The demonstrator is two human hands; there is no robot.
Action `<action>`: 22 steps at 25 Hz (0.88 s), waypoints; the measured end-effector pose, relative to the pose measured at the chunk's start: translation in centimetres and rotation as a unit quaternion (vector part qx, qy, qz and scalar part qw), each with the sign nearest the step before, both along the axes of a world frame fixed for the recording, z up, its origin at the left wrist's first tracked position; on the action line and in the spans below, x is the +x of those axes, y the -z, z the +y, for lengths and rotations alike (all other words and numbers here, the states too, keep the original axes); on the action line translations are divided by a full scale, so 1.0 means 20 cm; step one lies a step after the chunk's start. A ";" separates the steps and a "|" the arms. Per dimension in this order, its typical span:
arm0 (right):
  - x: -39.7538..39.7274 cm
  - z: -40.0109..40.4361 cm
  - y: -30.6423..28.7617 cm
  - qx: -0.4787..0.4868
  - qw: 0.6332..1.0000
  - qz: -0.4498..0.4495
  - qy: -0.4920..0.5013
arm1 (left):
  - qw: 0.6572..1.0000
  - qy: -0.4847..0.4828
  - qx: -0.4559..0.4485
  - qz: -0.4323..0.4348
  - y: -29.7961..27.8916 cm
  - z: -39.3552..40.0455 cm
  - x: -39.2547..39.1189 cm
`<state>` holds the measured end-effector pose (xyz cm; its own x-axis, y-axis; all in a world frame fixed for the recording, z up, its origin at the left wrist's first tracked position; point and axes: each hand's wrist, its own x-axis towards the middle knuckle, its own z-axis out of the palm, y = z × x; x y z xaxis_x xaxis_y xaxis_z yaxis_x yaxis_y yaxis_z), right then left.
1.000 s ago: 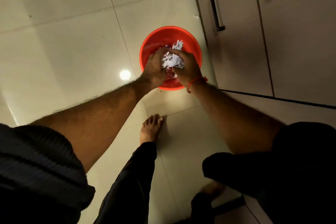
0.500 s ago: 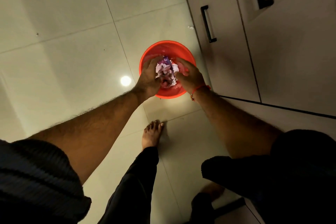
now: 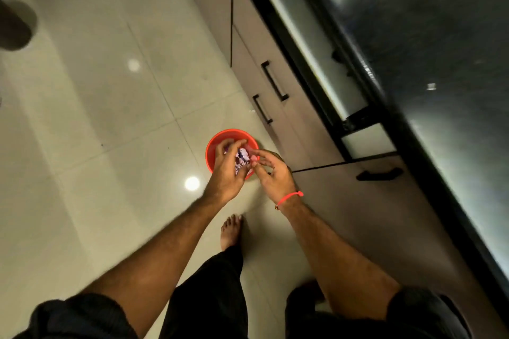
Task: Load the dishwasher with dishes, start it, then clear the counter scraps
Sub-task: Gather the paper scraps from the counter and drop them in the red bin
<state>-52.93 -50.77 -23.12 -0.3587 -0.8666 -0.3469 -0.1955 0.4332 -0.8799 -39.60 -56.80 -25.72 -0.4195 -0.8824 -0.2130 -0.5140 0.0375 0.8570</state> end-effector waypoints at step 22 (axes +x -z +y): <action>-1.34 2.09 -1.44 -0.171 0.804 0.279 0.496 | 0.829 0.513 -0.180 0.131 -1.60 1.56 -1.85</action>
